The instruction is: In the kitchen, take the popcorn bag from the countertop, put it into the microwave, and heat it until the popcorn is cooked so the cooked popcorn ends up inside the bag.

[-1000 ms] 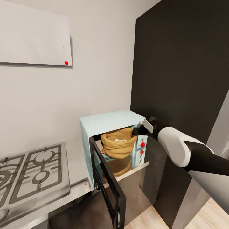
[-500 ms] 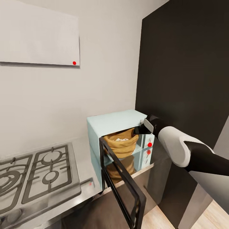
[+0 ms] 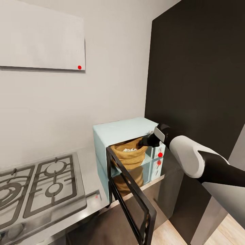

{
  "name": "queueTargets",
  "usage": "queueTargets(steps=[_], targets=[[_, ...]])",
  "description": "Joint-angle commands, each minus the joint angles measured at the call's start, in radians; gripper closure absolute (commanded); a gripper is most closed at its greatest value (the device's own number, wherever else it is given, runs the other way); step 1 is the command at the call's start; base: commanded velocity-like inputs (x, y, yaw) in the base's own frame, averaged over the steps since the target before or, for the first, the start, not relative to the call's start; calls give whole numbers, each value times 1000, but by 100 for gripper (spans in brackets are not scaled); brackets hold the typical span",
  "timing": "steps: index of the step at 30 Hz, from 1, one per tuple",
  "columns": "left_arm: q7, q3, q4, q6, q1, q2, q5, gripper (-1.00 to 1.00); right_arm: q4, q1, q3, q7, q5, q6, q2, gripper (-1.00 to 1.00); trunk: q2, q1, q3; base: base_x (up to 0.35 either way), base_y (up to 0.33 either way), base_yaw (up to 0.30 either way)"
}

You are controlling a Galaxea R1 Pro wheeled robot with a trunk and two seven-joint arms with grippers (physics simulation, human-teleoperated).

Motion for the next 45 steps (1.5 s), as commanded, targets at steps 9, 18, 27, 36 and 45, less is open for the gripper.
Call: queueTargets(steps=[9, 18, 27, 36, 45], targets=[[4, 3, -1, -3, 0, -3, -4, -100, -84, 0, 4, 55, 15, 21, -15, -100, -1, 0, -1, -152, 0, 0], [4, 3, -1, -3, 0, -2, -2, -100, -126, 0, -1, 57, 12, 12, -16, -100, -1, 0, -1, -325, 0, 0], [5, 6, -1, -3, 0, -2, -2, -100, -178, 17, 0, 358, 23, -63, -143, -100, -1, 0, -1, -25, 0, 0], [7, 6, -1, -3, 0, -2, -1, -100, -187, 327, 10, 625, 75, -546, -159, -100, -1, 0, -1, 0, 0, 0], [0, 9, -2, 0, -1, -1, 0, -100, -167, 360, 6, 746, 173, -837, -146, -100, -1, 0, -1, 0, 0, 0]])
